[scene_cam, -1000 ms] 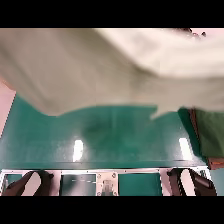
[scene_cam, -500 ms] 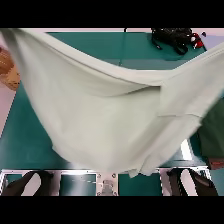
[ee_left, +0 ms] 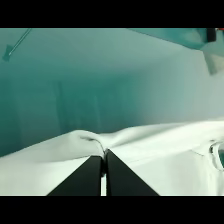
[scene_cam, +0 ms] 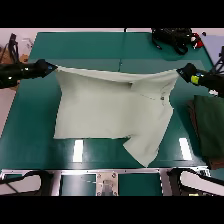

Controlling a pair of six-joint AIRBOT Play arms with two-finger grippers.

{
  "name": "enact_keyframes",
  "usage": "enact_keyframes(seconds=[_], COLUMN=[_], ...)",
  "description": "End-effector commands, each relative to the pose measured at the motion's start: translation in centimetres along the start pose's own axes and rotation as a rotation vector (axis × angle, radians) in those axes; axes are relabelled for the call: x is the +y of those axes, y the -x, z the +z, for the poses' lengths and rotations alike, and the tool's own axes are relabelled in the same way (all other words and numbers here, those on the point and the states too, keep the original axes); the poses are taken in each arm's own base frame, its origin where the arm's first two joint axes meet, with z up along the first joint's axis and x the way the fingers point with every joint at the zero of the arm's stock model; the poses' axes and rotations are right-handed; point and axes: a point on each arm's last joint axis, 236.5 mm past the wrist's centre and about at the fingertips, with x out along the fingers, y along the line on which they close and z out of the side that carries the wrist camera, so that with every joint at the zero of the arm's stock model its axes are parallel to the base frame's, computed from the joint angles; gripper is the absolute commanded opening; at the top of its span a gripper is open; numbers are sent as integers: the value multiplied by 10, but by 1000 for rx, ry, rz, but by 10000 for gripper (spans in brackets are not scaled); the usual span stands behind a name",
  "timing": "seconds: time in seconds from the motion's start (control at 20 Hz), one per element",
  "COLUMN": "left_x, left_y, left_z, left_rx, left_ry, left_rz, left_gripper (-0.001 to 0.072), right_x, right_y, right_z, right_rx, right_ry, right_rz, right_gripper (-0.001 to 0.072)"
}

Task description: Fold the shirts.

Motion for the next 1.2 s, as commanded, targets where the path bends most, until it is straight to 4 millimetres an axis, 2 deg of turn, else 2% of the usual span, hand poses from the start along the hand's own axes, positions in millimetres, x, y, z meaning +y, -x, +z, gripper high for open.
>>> enact_keyframes(seconds=[0.0,0.1,0.25,0.3,0.45,0.55,0.65,0.8,1.0,1.15], left_x=[34,43,59,61,49,51,70,98,112,115], left_y=[-35,-44,-53,-52,-45,-44,-49,-61,-74,-77], left_z=[28,39,46,53,78,77,50,-3,-49,-72], left_rx=[-31,-40,-60,-83,-131,-117,-12,179,324,402], left_ry=[38,50,65,64,11,-11,-21,-1,59,92], left_rz=[18,21,46,58,51,65,123,158,122,115], left_gripper=[22,22,22,22,22,22,22,23,22,22], right_x=[-20,-16,-14,-11,6,6,-12,-61,-105,-117], right_y=[-67,-91,-109,-111,-109,-109,-112,-113,-112,-109], right_z=[21,40,63,72,92,92,72,15,-55,-74], right_rx=[14,9,-20,-34,-72,-69,2,185,342,385], right_ry=[-14,4,-14,-10,23,40,68,85,48,55], right_rz=[14,42,63,71,97,91,30,-99,-177,-200], right_gripper=[17,17,17,17,17,17,17,16,16,16])
